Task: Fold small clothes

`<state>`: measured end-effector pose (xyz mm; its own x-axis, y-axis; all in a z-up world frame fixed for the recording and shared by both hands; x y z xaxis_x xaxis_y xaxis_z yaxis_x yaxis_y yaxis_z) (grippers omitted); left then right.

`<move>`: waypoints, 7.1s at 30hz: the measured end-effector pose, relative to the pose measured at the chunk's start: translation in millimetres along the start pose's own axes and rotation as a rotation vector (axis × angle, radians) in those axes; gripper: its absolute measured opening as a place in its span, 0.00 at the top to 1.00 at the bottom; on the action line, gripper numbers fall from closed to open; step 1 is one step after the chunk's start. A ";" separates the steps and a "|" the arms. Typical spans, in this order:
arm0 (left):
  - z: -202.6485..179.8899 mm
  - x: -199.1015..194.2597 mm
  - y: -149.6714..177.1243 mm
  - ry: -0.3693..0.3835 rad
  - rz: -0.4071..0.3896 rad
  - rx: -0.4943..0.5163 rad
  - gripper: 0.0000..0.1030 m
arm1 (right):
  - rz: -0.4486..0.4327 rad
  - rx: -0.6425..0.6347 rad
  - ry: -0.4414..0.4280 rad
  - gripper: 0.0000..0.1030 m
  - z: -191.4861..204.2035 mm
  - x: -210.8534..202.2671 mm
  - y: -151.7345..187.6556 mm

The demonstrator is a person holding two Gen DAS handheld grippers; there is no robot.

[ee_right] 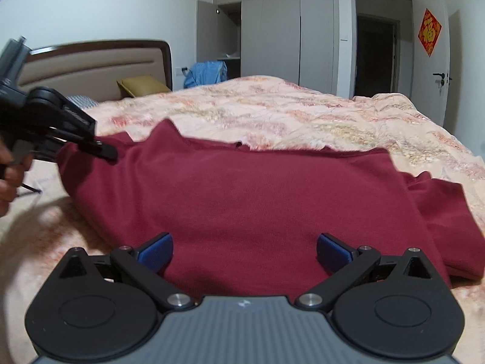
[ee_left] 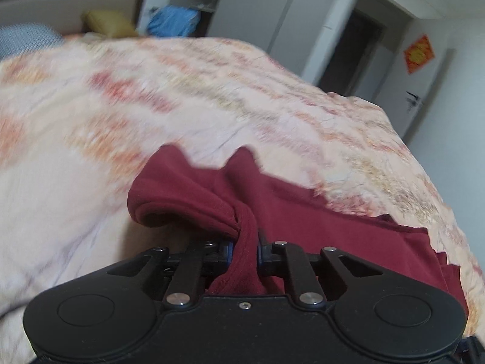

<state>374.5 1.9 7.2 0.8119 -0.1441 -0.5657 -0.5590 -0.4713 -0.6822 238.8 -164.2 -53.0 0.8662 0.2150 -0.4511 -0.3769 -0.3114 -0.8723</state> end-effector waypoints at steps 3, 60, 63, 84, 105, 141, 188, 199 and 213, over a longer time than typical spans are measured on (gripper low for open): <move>-38.5 0.7 -3.5 0.032 -0.020 0.110 0.88 | -0.013 0.019 0.031 0.00 -16.5 -22.1 2.0; -83.6 29.8 34.9 0.072 0.255 0.178 0.01 | -0.019 0.715 0.118 0.23 -175.3 16.9 10.9; -84.8 44.6 43.7 0.092 0.298 0.163 0.01 | -0.013 0.701 0.135 0.41 -173.5 15.1 17.1; -119.7 60.5 88.3 0.235 0.381 0.238 0.06 | -0.062 0.681 0.207 0.88 -194.3 -23.4 57.7; -106.9 31.4 70.8 0.185 0.257 0.229 0.01 | -0.049 0.146 0.260 0.09 -92.7 -78.4 33.8; -107.9 38.9 74.5 0.187 0.292 0.276 0.01 | 0.012 0.347 0.212 0.00 -147.0 -96.0 63.0; -103.5 66.8 95.0 0.252 0.257 0.255 0.00 | 0.163 0.458 0.092 0.00 -201.5 -20.9 55.3; -122.5 63.5 80.6 0.197 0.302 0.335 0.00 | 0.054 0.397 0.170 0.00 -204.4 -42.0 43.5; -126.8 82.4 82.7 0.203 0.348 0.287 0.00 | 0.014 0.479 0.078 0.02 -215.0 4.3 60.3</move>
<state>416.5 -159.2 -37.1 0.5689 -0.4303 -0.7008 -0.8037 -0.1106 -0.5846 290.3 -381.1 -67.0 0.8752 0.1378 -0.4636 -0.4812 0.1511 -0.8635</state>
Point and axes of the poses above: each gripper's, at about its wrist camera, not at the fingertips, and x roughly the way its jaws point, z to its left, y to its underside, the point moved 1 cm from there along x, roughly the way its jaws point, and after that the axes turned 13 degrees about -x, right-handed, at the moved point
